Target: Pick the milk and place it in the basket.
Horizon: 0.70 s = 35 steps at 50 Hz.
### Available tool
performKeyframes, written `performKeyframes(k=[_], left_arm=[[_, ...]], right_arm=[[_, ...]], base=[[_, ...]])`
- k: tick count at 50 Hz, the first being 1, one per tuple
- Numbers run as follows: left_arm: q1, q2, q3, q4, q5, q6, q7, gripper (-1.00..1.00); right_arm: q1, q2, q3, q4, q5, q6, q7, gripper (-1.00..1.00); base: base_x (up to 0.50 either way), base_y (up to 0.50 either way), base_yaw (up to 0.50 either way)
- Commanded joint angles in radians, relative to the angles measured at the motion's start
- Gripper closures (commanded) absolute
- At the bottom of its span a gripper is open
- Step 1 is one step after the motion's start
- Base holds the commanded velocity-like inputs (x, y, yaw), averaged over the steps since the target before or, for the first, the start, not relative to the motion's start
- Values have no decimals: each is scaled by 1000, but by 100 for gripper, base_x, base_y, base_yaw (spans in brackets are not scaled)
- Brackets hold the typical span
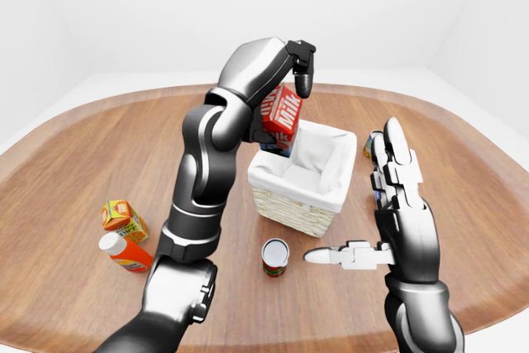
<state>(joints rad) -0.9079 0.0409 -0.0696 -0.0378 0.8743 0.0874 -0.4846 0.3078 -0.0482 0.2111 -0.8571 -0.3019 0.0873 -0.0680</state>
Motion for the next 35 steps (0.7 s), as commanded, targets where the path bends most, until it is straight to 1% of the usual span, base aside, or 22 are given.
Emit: performKeyframes(k=[1, 2, 6, 10, 11, 12, 13, 14, 15, 16, 17, 18, 19, 20, 24, 26, 34, 35], left_arm=[[-43, -54, -10, 40, 28, 0, 49, 100], [-37, -66, -21, 41, 32, 0, 54, 100], [-32, -96, -30, 44, 32, 0, 71, 100], [-52, -106, -26, 69, 7, 0, 98, 100], [-57, -110, -26, 96, -6, -4, 136, 100], [-58, -110, -27, 98, -8, -6, 139, 100], [-53, -110, -32, 107, -9, -14, 146, 100], [-47, -113, -35, 126, -9, -27, 164, 100], [-40, -110, -44, 165, 2, -62, 202, 100], [-40, -112, -45, 197, 11, -89, 242, 100], [-38, -116, -46, 216, 13, -104, 258, 100], [-39, -118, -45, 237, 12, -132, 287, 100], [-40, -116, -50, 266, 21, -169, 326, 100], [-41, -117, -49, 288, 32, -175, 351, 100], [-46, -122, -46, 382, 41, -175, 412, 100], [-71, -113, -37, 442, 50, -175, 473, 100], [-98, -102, -26, 521, 26, -175, 526, 100], [-110, -101, -20, 544, 20, -175, 559, 100]], right_arm=[[-2, 0, 2, 2, -3, 0, -1, -100], [-1, 0, 2, 2, -2, 0, -1, -100], [0, -1, 0, 4, 1, 0, -1, -100], [0, 0, -3, 4, 3, 0, 0, -100], [0, 0, 0, 9, 0, 0, -1, -100], [0, 0, 0, 10, 0, 0, -1, -100], [0, 0, 3, 11, -2, 0, -2, -100], [1, 0, 5, 11, -3, 0, -3, -100], [0, 0, 5, 9, -3, 0, -1, -100], [0, -1, 5, 7, -3, 0, -1, -100], [0, -1, 5, 7, -3, 0, -1, -100], [0, -1, 6, 5, -2, 0, -1, -100], [1, -1, 6, 4, -5, 0, -2, -100], [1, -1, 6, 4, -4, 0, -2, -100], [4, -2, 4, 1, 2, 0, 0, -100], [3, -2, 4, -4, 2, 0, 1, -100], [2, -3, 10, -3, -3, 0, -1, -100], [1, -3, 8, -3, -1, 0, 0, -100]], base=[[0, 0, 0], [0, 0, 0], [0, 0, 0], [0, 0, 0], [0, 0, 0], [0, 0, 0], [0, 0, 0], [0, 0, 0], [0, 0, 0], [0, 0, 0], [0, 0, 0], [0, 0, 0], [0, 0, 0], [0, 0, 0], [0, 0, 0], [0, 0, 0], [0, 0, 0], [0, 0, 0]])
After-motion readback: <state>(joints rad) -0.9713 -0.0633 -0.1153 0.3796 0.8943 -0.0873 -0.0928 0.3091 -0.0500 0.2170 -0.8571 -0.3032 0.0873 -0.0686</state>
